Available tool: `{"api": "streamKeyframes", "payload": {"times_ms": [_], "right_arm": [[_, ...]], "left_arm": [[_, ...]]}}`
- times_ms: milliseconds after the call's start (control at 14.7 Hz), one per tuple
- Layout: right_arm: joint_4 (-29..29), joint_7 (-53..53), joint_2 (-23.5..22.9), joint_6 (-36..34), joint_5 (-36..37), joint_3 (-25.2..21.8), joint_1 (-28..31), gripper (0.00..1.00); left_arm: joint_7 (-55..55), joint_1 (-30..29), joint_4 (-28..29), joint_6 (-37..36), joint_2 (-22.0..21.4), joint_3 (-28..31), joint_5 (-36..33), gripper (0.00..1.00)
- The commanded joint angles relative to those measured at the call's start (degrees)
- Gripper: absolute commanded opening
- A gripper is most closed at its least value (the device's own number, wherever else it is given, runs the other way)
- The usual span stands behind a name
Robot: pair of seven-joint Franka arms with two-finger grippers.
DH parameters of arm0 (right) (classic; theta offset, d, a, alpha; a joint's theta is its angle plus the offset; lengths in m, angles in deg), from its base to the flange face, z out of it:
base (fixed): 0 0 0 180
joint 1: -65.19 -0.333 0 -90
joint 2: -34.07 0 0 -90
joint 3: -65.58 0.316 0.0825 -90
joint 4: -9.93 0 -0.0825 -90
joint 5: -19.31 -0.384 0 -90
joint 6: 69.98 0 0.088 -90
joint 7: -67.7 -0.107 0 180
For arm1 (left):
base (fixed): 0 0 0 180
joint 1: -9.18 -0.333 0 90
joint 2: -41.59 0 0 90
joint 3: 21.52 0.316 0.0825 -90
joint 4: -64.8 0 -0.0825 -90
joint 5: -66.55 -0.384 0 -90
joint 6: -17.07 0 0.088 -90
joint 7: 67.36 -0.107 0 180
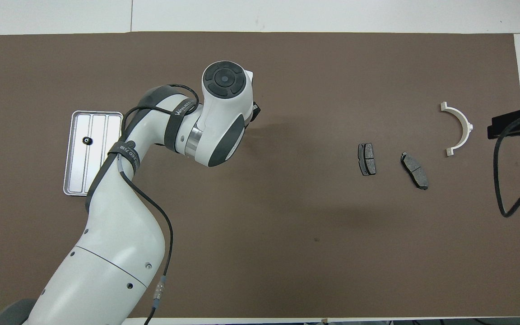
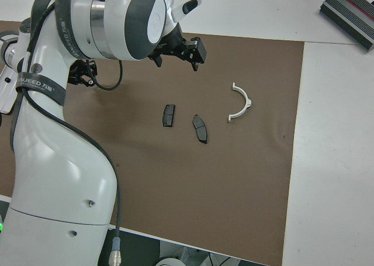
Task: Place bearing gear from tray to pile
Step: 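Carry the bearing toward the table center with the left gripper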
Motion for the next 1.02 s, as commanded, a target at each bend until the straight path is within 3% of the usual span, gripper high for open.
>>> {"api": "streamKeyframes", "payload": {"times_ms": [0,409,545,818,886,955], "right_arm": [[0.0,2.6,-1.6,1.7,-0.9,0.4,1.1,1.00],[-1.7,2.5,-3.8,3.9,-0.7,0.4,0.7,1.00],[-1.4,2.5,-3.8,4.6,-0.8,0.4,0.6,1.00],[-1.0,2.6,-3.9,4.7,-0.9,0.4,0.7,1.00],[-1.1,2.6,-4.3,4.8,-0.8,0.4,0.7,1.00],[-1.4,2.6,-4.6,4.9,-0.7,0.4,0.7,1.00]], "left_arm": [[0.7,0.6,-1.2,1.1,1.0,0.9,1.3,0.00],[1.7,2.4,2.4,4.0,0.4,1.0,1.3,0.03],[1.7,2.5,3.7,4.1,-0.1,1.1,1.1,0.26],[1.7,2.6,5.6,5.3,-0.7,1.2,1.1,0.33],[1.7,2.6,5.6,5.3,-0.7,1.2,1.1,0.47],[1.7,2.6,5.6,4.9,-0.8,1.2,1.0,0.70]]}}
